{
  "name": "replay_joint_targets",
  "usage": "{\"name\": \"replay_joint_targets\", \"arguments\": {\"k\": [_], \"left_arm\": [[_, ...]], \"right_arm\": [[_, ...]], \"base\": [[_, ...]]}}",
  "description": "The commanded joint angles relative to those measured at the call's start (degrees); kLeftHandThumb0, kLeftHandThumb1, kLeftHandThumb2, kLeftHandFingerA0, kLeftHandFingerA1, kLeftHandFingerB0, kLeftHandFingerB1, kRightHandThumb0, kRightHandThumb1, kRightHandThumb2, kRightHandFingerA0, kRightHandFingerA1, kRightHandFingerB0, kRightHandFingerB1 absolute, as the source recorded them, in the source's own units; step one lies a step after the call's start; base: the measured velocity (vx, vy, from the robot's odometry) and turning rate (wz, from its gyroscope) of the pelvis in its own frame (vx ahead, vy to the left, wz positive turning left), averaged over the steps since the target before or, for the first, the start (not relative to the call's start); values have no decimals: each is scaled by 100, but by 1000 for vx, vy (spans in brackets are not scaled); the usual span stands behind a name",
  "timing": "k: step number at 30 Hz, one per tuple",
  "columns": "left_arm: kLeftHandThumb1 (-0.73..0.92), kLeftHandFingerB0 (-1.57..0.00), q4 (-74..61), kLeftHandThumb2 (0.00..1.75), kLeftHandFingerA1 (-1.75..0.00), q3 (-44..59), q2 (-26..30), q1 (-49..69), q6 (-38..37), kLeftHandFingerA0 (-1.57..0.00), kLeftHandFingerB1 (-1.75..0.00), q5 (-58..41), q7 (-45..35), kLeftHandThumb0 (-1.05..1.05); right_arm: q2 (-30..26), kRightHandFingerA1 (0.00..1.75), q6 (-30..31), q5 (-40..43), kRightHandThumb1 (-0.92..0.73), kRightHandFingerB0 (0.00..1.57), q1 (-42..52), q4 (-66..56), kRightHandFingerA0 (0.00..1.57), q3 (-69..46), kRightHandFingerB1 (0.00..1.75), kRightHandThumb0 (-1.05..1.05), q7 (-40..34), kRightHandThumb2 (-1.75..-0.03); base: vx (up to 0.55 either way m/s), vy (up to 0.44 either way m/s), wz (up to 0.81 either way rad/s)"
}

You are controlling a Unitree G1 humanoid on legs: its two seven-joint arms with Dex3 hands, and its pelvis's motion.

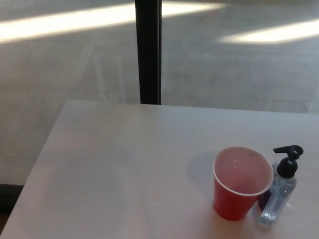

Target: The robot uses its right hand fist to press the hand soap kept in the middle of the table to get liquid hand soap out

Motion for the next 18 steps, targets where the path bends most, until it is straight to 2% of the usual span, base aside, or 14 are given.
{"name": "replay_joint_targets", "arguments": {"k": [1,2,3,5,7,8,10,11,12,13,14,15,16,18], "left_arm": [[42,-48,162,97,-85,78,146,-34,93,-69,-75,-113,126,-20],[42,-48,153,97,-85,63,148,-27,87,-69,-75,-97,130,-20],[41,-50,109,97,-85,56,149,-1,90,-69,-75,-94,110,-21],[42,-50,47,98,-84,91,141,6,146,-66,-75,-139,83,-19],[42,-53,31,97,-85,61,141,19,134,-69,-76,-102,108,-20],[42,-55,93,96,-87,10,156,-5,117,-73,-77,-49,116,-21],[42,-55,75,96,-87,8,146,1,121,-73,-77,-44,142,-21],[43,-50,170,96,-86,44,142,-38,97,-71,-75,-80,146,-20],[42,-49,103,97,-85,43,137,-12,120,-70,-74,-82,136,-21],[43,-50,93,97,-85,34,133,2,92,-71,-75,-73,139,-21],[43,-49,79,97,-85,20,136,16,92,-71,-74,-65,113,-22],[43,-48,100,96,-86,1,137,-2,110,-72,-74,-39,150,-23],[42,-50,38,98,-86,18,128,29,102,-72,-75,-61,127,-22],[44,-49,-6,97,-85,15,129,33,156,-69,-75,-61,125,-22]], "right_arm": [[-235,113,1118,1077,-30,135,-933,-2344,144,38,73,-68,-506,-81],[-159,113,1086,1182,-30,135,-1043,-2713,144,142,73,-68,-490,-81],[-122,125,1082,1149,-34,129,-1059,-3029,137,270,82,-67,-465,-80],[8,127,1259,1243,-25,122,-1200,-3613,131,475,106,-59,-646,-102],[57,129,1556,1378,-24,122,-1294,-4013,131,579,108,-53,-832,-107],[132,152,1642,1621,-19,116,-1456,-4499,118,869,116,-33,-845,-131],[167,152,1734,1693,-19,116,-1514,-4691,118,963,116,-33,-846,-131],[183,166,1856,1913,-32,107,-1563,-5011,110,1256,128,-27,-728,-128],[194,143,1833,2044,-42,106,-1546,-5042,133,1366,121,-30,-520,-119],[215,175,2057,2362,-44,93,-1586,-5133,104,1465,142,-21,-496,-130],[189,175,2148,2404,-59,88,-1606,-5168,103,1604,151,-17,-384,-120],[155,175,2148,2399,-64,75,-1608,-5113,103,1727,164,-15,-148,-123],[163,175,2228,2371,-62,71,-1653,-5082,103,1856,172,-13,-88,-131],[185,175,2150,2263,-66,68,-1667,-4916,100,2076,175,-9,247,-128]], "base": [[0,0,0],[0,0,0],[0,0,0],[0,0,0],[0,0,0],[0,0,0],[0,0,0],[0,0,0],[0,0,0],[0,0,0],[0,0,0],[0,0,0],[0,0,0],[0,0,0]]}}
